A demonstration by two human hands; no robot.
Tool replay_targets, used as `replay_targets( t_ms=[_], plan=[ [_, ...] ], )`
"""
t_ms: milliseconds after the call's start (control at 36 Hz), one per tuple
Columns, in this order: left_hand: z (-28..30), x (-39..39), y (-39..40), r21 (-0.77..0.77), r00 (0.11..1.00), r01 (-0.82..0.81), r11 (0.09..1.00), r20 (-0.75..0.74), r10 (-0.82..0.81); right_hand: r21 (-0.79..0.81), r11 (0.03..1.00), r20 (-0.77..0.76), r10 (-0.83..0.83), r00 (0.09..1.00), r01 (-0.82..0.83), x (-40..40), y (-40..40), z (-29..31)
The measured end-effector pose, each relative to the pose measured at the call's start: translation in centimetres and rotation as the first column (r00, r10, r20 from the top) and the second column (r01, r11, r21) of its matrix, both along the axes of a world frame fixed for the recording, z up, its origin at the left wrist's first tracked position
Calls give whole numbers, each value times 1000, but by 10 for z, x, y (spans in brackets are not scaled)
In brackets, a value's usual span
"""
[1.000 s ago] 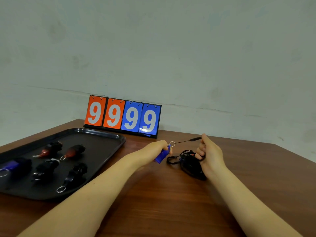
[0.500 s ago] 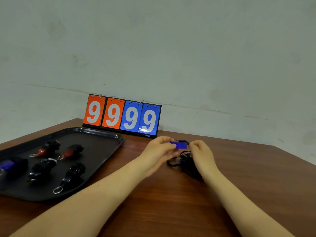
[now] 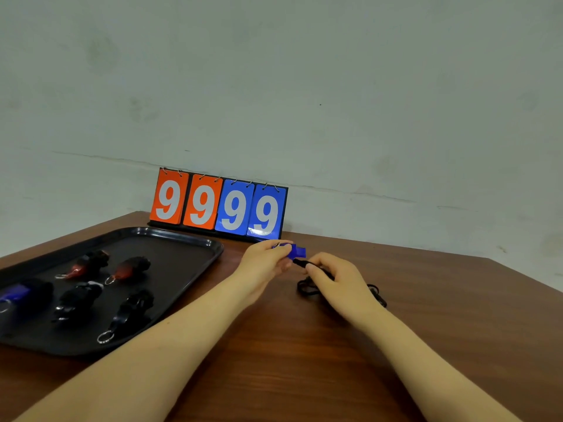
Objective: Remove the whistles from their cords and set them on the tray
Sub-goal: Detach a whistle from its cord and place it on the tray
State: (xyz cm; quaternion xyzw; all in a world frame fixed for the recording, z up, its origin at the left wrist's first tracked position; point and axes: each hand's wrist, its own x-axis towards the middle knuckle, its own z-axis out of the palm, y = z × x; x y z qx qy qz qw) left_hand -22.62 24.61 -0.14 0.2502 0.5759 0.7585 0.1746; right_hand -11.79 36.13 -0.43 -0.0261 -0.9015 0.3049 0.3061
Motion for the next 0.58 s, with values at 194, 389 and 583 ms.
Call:
replay_targets(
  t_ms=[194, 389, 583],
  plan=[
    [-6, -3, 2, -203, 957, -92, 975, -289, 30, 58, 998, 7, 0, 1000, 0, 2, 3, 0],
    [0, 0, -3, -267, 901, -85, 960, -431, -40, -159, 987, -123, -35, 992, 15, 3, 7, 6],
    [3, 11, -8, -301, 876, 89, 949, -430, -218, -301, 953, -90, -53, 995, 23, 2, 11, 3]
  ],
)
